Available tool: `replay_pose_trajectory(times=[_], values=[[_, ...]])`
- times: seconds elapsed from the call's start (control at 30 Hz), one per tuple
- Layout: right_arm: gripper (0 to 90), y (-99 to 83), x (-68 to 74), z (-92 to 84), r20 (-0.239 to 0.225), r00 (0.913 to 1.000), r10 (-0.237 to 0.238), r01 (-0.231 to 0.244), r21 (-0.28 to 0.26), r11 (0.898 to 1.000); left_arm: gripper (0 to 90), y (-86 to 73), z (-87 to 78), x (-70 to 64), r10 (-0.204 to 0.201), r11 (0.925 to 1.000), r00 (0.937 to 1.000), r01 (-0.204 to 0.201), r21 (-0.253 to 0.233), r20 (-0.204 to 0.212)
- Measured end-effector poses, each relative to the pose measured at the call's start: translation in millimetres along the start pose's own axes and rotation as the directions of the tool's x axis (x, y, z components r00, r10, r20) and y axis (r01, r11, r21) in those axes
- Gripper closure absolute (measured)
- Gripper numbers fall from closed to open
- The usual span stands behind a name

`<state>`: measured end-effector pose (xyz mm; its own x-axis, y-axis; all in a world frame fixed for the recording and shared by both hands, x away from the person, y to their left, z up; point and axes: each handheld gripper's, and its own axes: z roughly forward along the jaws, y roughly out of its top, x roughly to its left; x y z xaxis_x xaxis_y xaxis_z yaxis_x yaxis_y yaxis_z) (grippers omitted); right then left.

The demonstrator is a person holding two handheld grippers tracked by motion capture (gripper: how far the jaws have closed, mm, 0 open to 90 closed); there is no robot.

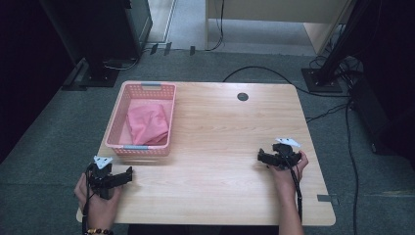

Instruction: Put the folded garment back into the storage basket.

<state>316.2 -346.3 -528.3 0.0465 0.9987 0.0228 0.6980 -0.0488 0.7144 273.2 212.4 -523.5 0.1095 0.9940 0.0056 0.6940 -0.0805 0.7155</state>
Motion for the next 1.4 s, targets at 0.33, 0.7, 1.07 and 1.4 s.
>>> replay_pose_trajectory(times=[0.33, 0.7, 1.07, 1.4], values=[[0.0, -2.8, -8.3, -3.0, 0.009, 0.9999, 0.009, -0.009, -0.001, 1.0, 0.0, 0.0, 0.0, 0.0, 0.0, 1.0, 1.0, 0.0, 0.0, 0.0], [0.0, -5.1, -15.4, -5.4, 0.018, 0.9997, 0.016, -0.016, -0.001, 1.0, 0.0, 0.0, 0.0, 0.0, 0.0, 1.0, 1.0, 0.0, 0.0, 0.0], [0.0, -6.6, -20.5, -7.0, 0.022, 0.9995, 0.021, -0.021, -0.002, 1.0, 0.0, 0.0, 0.0, 0.0, 0.0, 1.0, 1.0, 0.0, 0.0, 0.0], [0.0, -8.3, -26.1, -8.8, 0.028, 0.9992, 0.03, -0.03, -0.002, 1.0, 0.0, 0.0, 0.0, 0.0, 0.0, 1.0, 1.0, 0.0, 0.0, 0.0]])
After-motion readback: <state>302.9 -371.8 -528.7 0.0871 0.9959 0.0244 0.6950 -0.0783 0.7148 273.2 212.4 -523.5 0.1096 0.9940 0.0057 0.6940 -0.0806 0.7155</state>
